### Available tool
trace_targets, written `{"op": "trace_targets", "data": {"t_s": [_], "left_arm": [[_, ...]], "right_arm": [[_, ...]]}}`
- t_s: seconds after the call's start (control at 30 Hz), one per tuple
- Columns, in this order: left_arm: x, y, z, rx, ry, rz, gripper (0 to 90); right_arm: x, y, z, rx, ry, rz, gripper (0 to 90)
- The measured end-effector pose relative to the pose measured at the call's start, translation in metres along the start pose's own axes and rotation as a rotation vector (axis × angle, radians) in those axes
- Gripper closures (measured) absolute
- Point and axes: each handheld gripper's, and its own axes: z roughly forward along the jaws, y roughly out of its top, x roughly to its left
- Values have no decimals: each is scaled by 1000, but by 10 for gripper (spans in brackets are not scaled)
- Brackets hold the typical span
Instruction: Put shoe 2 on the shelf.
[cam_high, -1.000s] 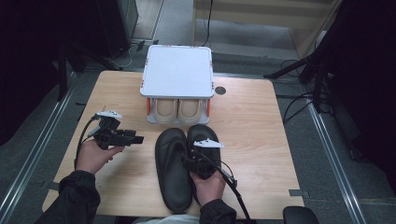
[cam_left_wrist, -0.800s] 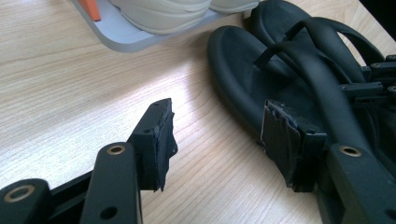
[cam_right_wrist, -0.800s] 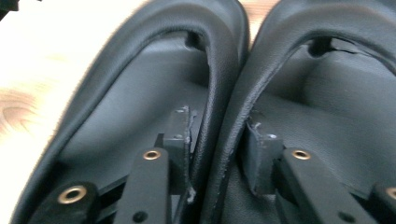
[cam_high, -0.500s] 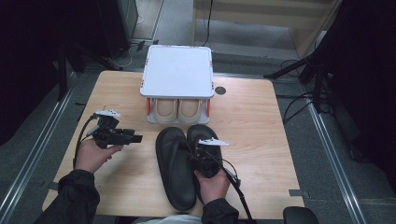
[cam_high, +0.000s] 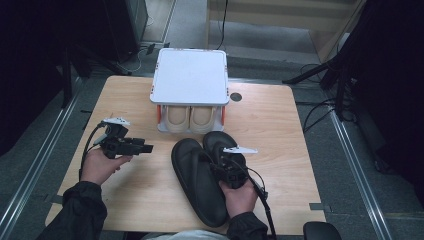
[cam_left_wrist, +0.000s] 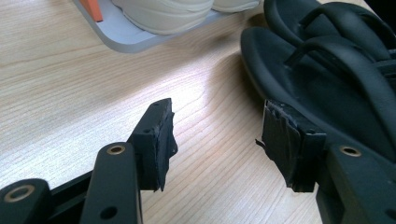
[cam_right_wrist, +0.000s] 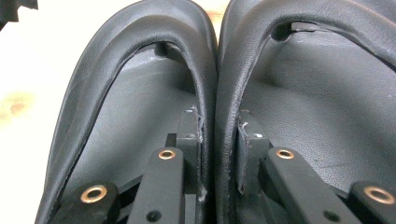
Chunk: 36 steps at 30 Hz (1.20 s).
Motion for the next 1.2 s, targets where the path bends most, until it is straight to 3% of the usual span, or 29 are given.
{"op": "trace_targets", "data": {"t_s": [0.07,0.27,0.4,0.6,0.63,0.73,0.93,1.2], "left_arm": [[1,0,0,-1,1,-6,437],[2,0,-1,5,2,-6,431],[3,-1,-2,0,8,-10,430],[5,-3,-4,-4,12,-15,430],[5,-3,-4,-1,12,-15,429],[6,-4,-5,-1,18,-16,428],[9,-9,-10,-3,28,-26,422],[12,-17,-15,-1,40,-37,414]], "right_arm": [[-2,1,-4,1,18,-13,763],[-5,7,-11,53,107,-139,763],[-8,14,-10,90,185,-188,765],[-10,27,-9,124,281,-296,764],[-12,31,-8,138,316,-322,764],[-12,38,-6,156,347,-365,763],[-6,53,4,219,386,-498,763],[1,73,12,274,475,-580,763]]}}
